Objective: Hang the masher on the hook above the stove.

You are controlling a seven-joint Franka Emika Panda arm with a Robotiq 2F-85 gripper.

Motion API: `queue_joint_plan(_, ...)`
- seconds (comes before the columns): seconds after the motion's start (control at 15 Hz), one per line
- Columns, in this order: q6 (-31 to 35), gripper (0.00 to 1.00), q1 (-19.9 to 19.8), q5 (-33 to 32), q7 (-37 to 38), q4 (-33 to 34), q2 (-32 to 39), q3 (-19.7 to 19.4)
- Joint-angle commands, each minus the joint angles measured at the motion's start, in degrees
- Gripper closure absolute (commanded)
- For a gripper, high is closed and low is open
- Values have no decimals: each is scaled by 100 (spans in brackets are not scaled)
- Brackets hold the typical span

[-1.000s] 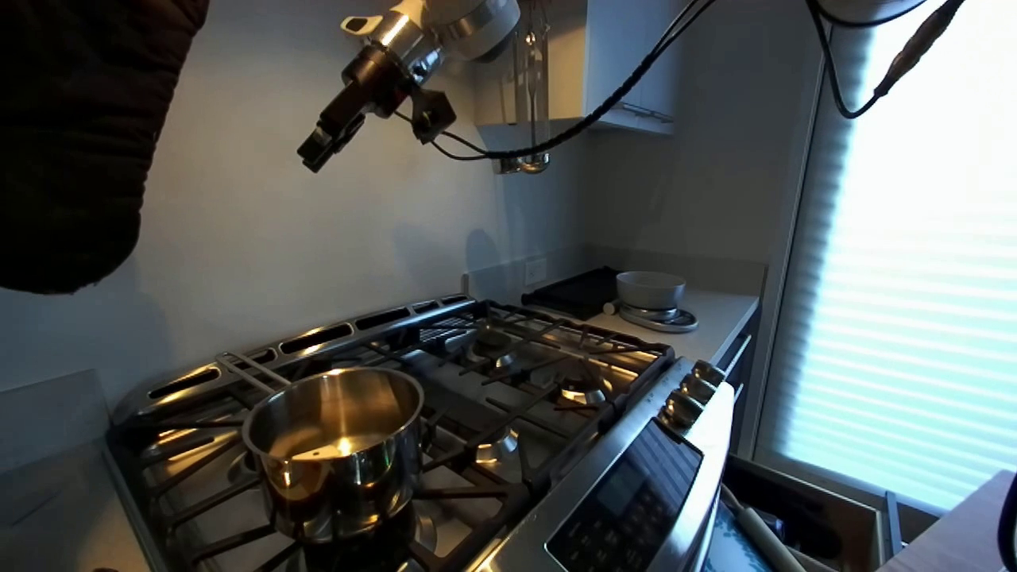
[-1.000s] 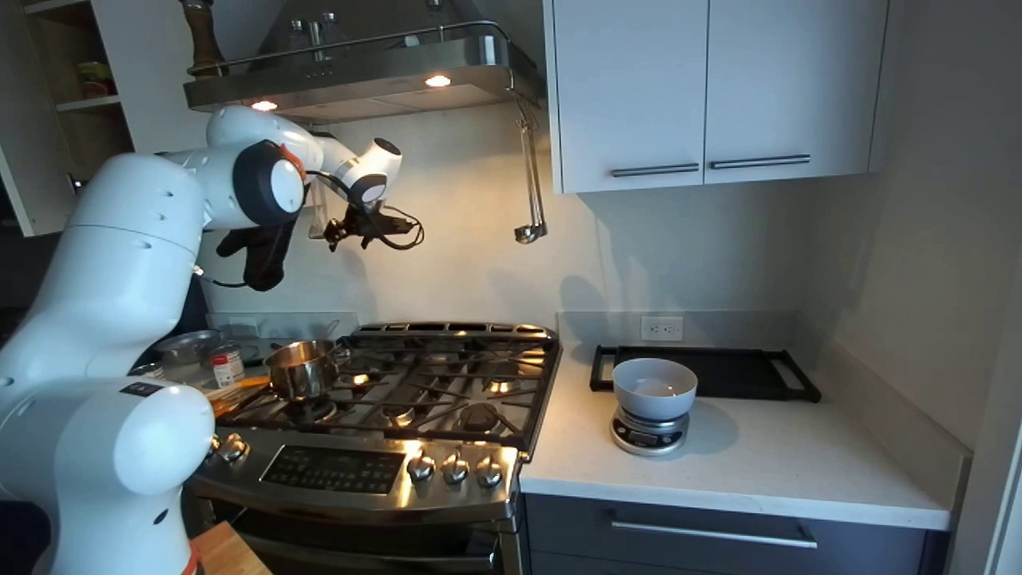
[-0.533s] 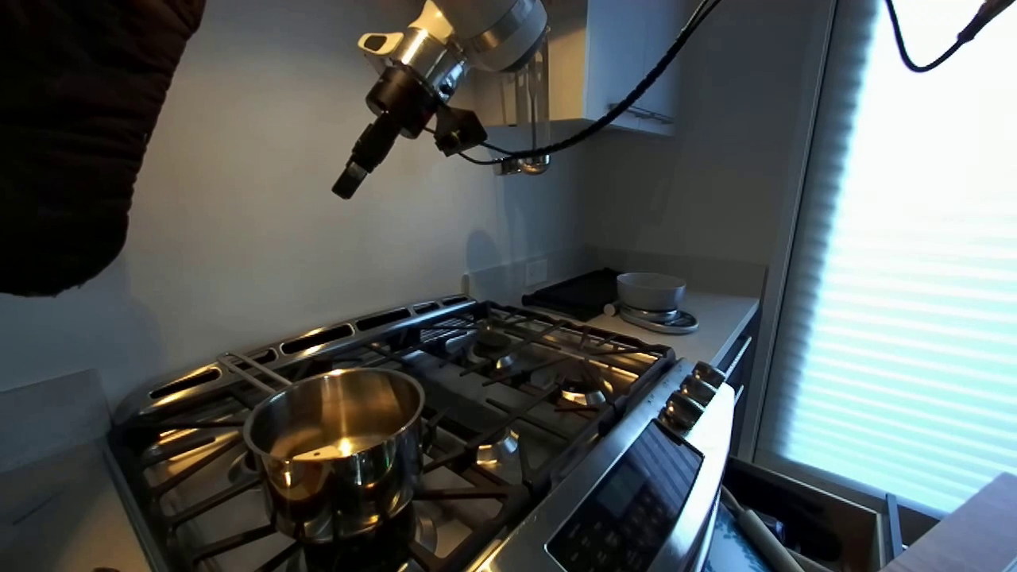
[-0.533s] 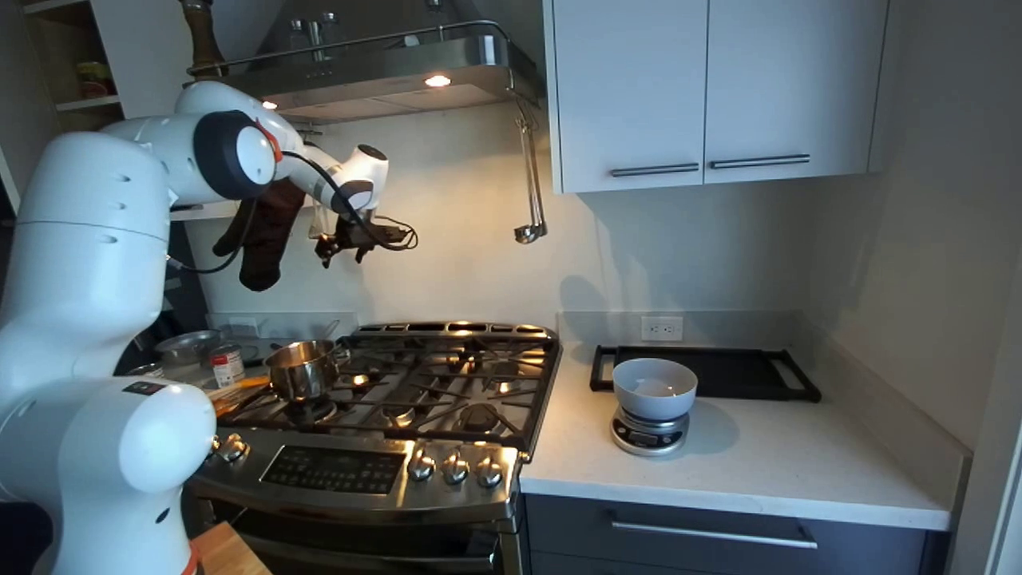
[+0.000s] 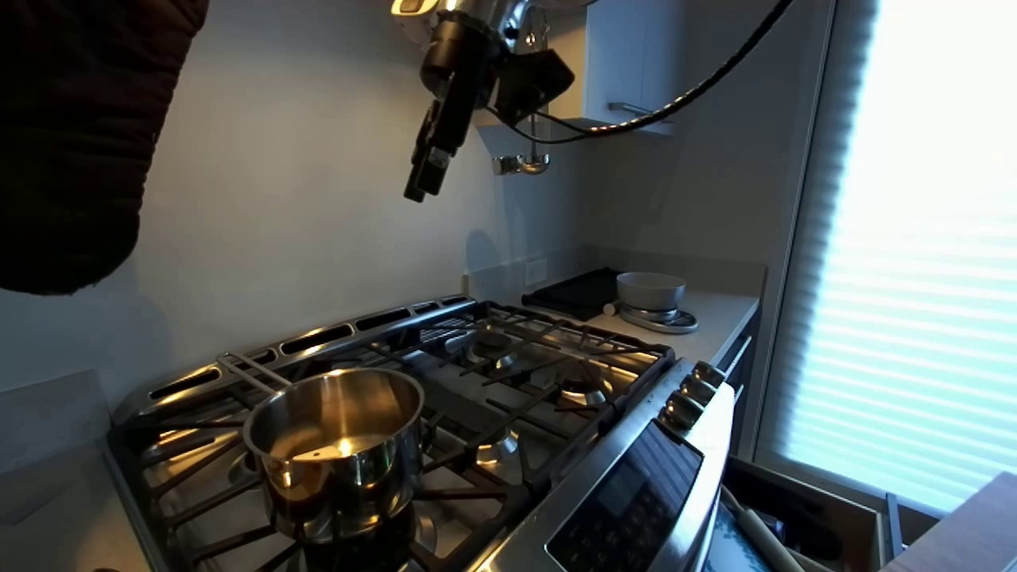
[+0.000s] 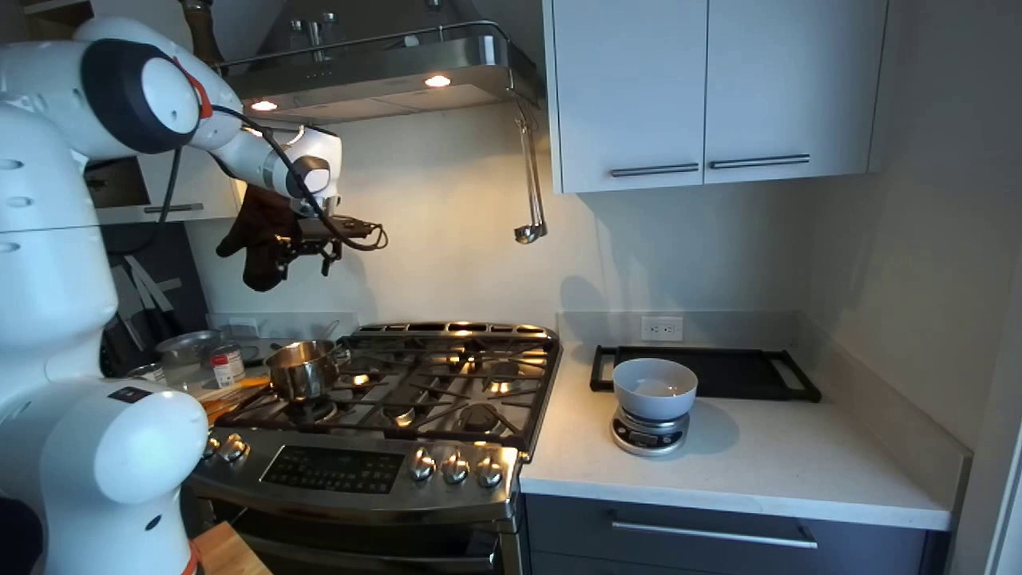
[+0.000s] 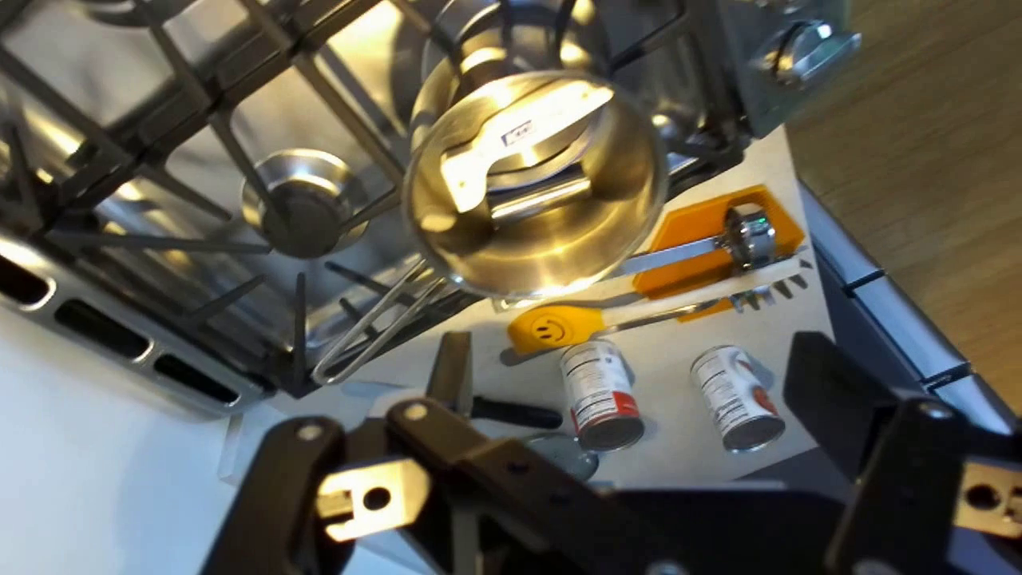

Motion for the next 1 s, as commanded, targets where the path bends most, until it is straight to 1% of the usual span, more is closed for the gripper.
queue_joint_plan(0.0,-687,0,-224,-107,930,-1134,-1344,222)
queue_joint_plan(0.2,-1469,0,-209,-46,1865,-1662,-2295,185)
queue_joint_plan(0.4,-2510,0,-205,-95,2734,-1941,-3225,28)
queue_joint_plan(0.53,-3253,0,-256,-282,3298,-1863,-3698,-65)
queue_joint_plan(0.67,-3983,0,-391,-716,3654,-1572,-4027,-123)
queue_joint_plan(0.73,-3573,0,-253,-409,3308,-1566,-3589,-104)
queue_joint_plan(0.8,-3794,0,-309,-529,3423,-1521,-3783,-140)
queue_joint_plan(0.93,-3910,0,-352,-598,3530,-1518,-4044,-152)
